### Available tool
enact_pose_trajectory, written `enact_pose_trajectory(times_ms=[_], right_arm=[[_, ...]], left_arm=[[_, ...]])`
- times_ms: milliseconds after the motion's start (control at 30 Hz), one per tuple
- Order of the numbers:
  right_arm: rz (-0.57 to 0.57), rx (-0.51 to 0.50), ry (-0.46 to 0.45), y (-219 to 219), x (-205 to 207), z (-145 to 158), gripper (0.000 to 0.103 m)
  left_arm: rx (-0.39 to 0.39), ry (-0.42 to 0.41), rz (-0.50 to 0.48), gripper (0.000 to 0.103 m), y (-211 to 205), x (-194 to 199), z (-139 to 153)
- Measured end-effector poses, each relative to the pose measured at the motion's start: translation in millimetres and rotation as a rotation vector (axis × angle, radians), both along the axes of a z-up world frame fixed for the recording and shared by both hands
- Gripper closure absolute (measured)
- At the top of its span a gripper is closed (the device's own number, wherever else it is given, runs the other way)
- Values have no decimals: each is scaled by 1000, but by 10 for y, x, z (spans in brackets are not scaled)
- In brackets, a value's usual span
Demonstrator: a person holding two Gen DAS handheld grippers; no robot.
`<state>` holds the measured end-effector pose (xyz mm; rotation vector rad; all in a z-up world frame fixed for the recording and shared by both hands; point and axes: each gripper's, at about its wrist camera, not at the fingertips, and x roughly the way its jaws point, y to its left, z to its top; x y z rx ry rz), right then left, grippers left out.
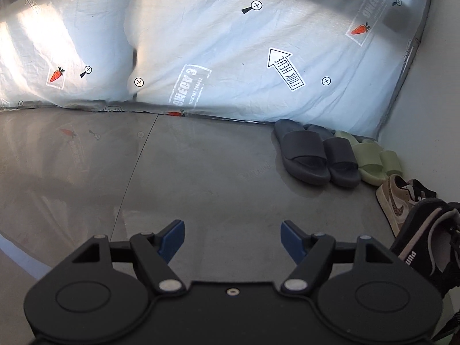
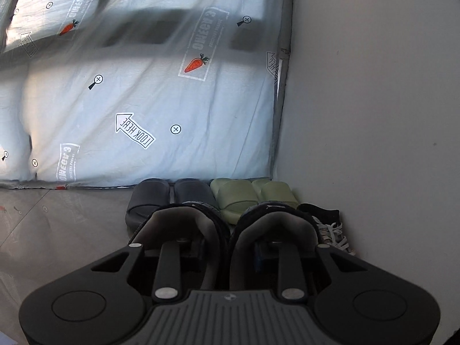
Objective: Organize scattered shoes
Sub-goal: 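Carry the black Puma sneaker pair with the right gripper toward the slides, then lower the black Puma sneakers beside the tan sneakers and open the right gripper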
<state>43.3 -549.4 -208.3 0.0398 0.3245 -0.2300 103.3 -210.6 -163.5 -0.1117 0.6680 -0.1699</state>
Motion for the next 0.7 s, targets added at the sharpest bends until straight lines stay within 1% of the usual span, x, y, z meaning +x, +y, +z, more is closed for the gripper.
enact_pose_trajectory(times_ms=[100,200,267,333,433,533,700], right_arm=[[71,35,39,-97,421,-83,70],[135,71,111,-132,890,-211,70],[168,111,189,-186,1243,-367,70],[201,116,262,-219,1521,-528,70],[232,124,341,-230,1836,-704,70],[245,137,369,-246,2073,-733,70],[263,158,401,-277,2455,-749,70]], left_arm=[[19,-1,33,29,-58,62,25],[37,7,76,29,-81,131,27],[44,14,100,29,-83,176,23],[45,24,131,29,-78,246,18],[45,33,171,29,-76,349,22],[41,37,195,29,-91,453,30],[33,52,188,29,-177,615,7]])
